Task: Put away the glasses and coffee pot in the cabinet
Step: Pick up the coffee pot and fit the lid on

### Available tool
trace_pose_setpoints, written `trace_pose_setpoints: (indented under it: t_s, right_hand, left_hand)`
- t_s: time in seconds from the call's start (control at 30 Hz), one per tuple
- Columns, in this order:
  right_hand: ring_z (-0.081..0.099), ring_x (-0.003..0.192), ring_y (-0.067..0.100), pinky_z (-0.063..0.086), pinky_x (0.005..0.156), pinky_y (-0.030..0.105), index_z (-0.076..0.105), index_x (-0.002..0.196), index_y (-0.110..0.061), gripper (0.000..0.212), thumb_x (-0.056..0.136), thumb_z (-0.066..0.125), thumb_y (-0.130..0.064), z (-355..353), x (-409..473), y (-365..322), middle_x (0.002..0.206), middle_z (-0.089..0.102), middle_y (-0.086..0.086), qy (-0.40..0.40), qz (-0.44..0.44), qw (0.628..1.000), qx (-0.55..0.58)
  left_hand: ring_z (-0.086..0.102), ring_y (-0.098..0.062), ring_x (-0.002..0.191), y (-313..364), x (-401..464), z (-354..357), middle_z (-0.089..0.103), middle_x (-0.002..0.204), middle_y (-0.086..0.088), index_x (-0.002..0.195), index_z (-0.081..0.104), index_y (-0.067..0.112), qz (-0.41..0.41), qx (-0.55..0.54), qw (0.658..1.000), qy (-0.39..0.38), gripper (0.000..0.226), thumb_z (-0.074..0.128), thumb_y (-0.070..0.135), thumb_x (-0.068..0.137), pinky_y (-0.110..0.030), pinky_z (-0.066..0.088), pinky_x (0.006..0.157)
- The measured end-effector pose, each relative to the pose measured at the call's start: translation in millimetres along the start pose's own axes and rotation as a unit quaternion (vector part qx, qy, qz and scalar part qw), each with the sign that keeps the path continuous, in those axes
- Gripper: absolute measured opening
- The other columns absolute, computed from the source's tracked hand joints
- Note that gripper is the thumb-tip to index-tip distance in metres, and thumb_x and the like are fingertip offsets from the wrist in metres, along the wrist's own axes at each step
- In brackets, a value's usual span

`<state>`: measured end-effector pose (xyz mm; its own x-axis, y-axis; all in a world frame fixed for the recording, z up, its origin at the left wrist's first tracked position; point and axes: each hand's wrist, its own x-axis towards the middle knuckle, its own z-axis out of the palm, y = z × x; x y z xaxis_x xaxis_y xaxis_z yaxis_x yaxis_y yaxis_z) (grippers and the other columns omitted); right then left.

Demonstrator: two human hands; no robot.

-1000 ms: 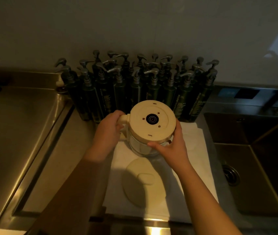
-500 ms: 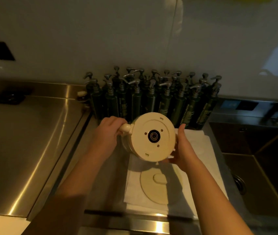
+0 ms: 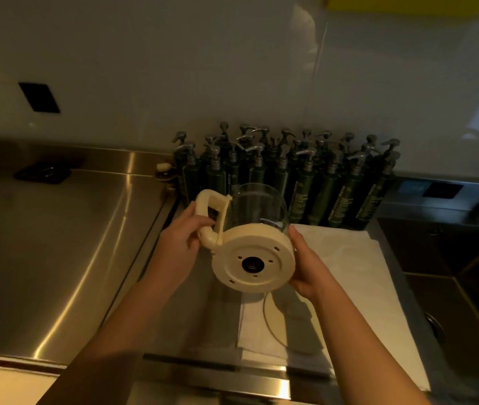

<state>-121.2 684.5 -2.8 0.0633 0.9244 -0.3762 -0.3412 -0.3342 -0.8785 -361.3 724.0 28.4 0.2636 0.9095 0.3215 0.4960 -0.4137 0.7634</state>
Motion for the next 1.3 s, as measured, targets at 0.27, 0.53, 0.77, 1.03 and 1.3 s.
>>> trace_pose_setpoints:
  t_s: [0.27,0.53,0.77,1.03,1.3]
  right_hand:
    - [0.040,0.135,0.015,0.041,0.106,0.051,0.033,0.142,-0.045,0.087,0.070,0.080,-0.036,-16.8,-1.0,6.6,0.151,0.037,-0.009,-0.026,-0.123,0.989,-0.083]
    - [0.025,0.134,0.000,0.035,0.107,0.033,0.015,0.138,-0.059,0.116,0.061,0.086,-0.008,-6.7,-8.3,1.8,0.133,0.033,-0.035,-0.038,-0.164,0.957,-0.238]
    - [0.026,0.138,0.007,0.032,0.107,0.027,0.000,0.148,-0.044,0.130,0.059,0.089,-0.011,7.2,-5.2,18.4,0.154,0.027,-0.009,0.021,-0.195,0.919,-0.341]
    - [0.023,0.130,0.002,0.035,0.100,0.019,0.000,0.149,-0.043,0.129,0.061,0.086,-0.006,13.1,4.1,43.4,0.155,0.023,-0.009,0.055,-0.199,0.905,-0.371]
    - [0.020,0.127,-0.006,0.030,0.098,0.009,-0.002,0.140,-0.053,0.127,0.062,0.086,-0.005,11.0,11.0,57.1,0.140,0.019,-0.026,0.048,-0.203,0.899,-0.386]
  left_hand:
    - [0.056,-0.007,0.119,-4.5,0.4,-0.6,0.055,0.129,0.015,0.134,0.043,0.044,-0.101,-0.187,0.977,-0.030,0.070,0.063,-0.001,0.085,-0.037,0.050,0.098]
    - [0.048,-0.013,0.129,-14.5,5.4,3.4,0.047,0.140,0.012,0.141,0.033,0.047,-0.146,-0.159,0.976,-0.019,0.095,0.087,0.045,0.063,-0.053,0.047,0.099]
    - [0.037,-0.023,0.137,-37.5,-4.1,21.7,0.034,0.151,0.004,0.139,0.019,0.049,-0.219,-0.155,0.963,0.006,0.135,0.083,0.073,0.023,-0.057,0.042,0.103]
    - [0.040,-0.026,0.134,-52.4,-11.6,35.4,0.037,0.147,-0.002,0.137,0.023,0.046,-0.262,-0.172,0.949,0.040,0.118,0.094,0.025,0.046,-0.054,0.043,0.104]
    - [0.039,-0.022,0.135,-71.6,-20.6,47.3,0.039,0.145,-0.001,0.136,0.024,0.044,-0.264,-0.214,0.939,0.057,0.116,0.093,0.011,0.049,-0.052,0.039,0.108]
